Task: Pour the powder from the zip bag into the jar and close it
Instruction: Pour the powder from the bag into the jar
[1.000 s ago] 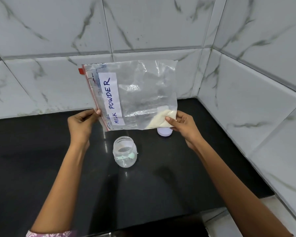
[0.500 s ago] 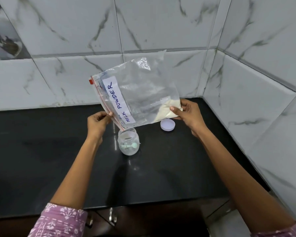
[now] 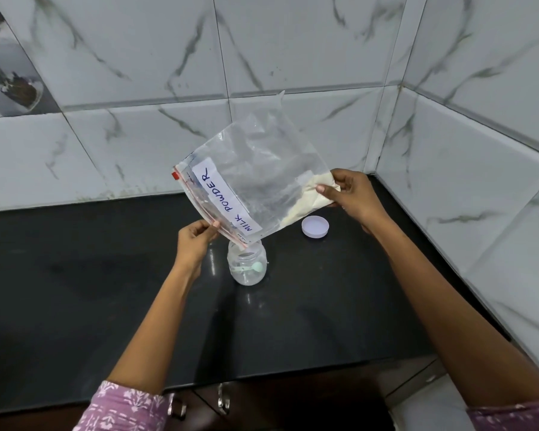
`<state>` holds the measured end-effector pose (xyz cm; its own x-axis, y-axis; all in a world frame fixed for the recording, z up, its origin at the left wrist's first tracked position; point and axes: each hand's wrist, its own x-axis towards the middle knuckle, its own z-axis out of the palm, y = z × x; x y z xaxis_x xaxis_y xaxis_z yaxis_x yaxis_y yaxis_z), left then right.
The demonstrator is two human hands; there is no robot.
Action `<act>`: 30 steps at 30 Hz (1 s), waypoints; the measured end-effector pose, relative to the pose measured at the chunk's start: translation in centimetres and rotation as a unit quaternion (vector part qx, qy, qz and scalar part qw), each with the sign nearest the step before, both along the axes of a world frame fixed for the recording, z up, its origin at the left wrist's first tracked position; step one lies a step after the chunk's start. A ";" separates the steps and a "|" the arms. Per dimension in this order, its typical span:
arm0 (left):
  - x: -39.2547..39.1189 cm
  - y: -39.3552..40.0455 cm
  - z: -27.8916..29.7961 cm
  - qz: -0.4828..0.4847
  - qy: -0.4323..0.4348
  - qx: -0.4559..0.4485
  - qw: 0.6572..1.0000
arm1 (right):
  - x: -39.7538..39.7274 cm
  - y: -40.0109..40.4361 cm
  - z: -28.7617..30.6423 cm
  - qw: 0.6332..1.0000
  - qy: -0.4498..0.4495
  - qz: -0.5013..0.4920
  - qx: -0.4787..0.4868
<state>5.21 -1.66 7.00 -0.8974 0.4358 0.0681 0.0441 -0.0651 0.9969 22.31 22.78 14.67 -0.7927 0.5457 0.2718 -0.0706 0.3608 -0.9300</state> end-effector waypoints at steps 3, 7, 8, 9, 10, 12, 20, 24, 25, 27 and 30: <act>0.0 -0.3 -0.7 0.018 0.018 -0.033 0.999 | 0.0 -0.2 0.2 1.000 -0.001 -0.005 0.014; 0.1 -0.6 -1.4 0.011 0.015 -0.021 1.000 | 0.1 -0.3 0.5 1.000 -0.014 0.009 0.011; 0.2 -0.7 -1.6 0.008 0.012 -0.018 1.000 | 0.1 -0.4 0.7 1.000 -0.017 0.012 0.007; 0.1 -0.8 -1.6 0.006 0.009 -0.016 1.000 | 0.0 -0.4 0.8 1.000 -0.019 0.011 0.003; 0.1 -0.9 -1.7 0.003 0.006 -0.014 1.000 | -0.1 -0.5 0.9 1.000 -0.022 0.006 -0.003; -0.1 -1.2 -1.9 -0.006 -0.003 -0.012 1.000 | -0.4 -0.7 1.0 0.999 -0.026 -0.015 -0.017; -0.6 -2.1 -2.2 -0.050 -0.015 -0.022 0.998 | -0.8 -1.9 1.5 0.999 -0.012 -0.035 -0.018; -0.3 -2.3 -2.1 -0.046 -0.009 -0.014 0.999 | -0.8 -2.0 1.9 0.999 -0.018 -0.027 -0.033; -0.2 -2.3 -2.1 -0.046 -0.009 -0.011 0.999 | -0.8 -2.1 1.9 0.999 -0.020 -0.026 -0.032; -0.1 -2.4 -2.1 -0.045 -0.009 -0.006 0.999 | -0.8 -2.1 2.0 0.999 -0.014 -0.036 -0.031; 0.1 -2.5 -2.2 -0.043 -0.013 -0.006 0.999 | -0.8 -2.2 2.0 0.998 -0.008 -0.056 -0.039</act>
<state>5.35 -4.12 4.83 -0.8581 0.5119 0.0406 0.0138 -0.0560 0.9983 21.48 20.58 16.63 -0.7297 0.6498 0.2128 -0.0194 0.2914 -0.9564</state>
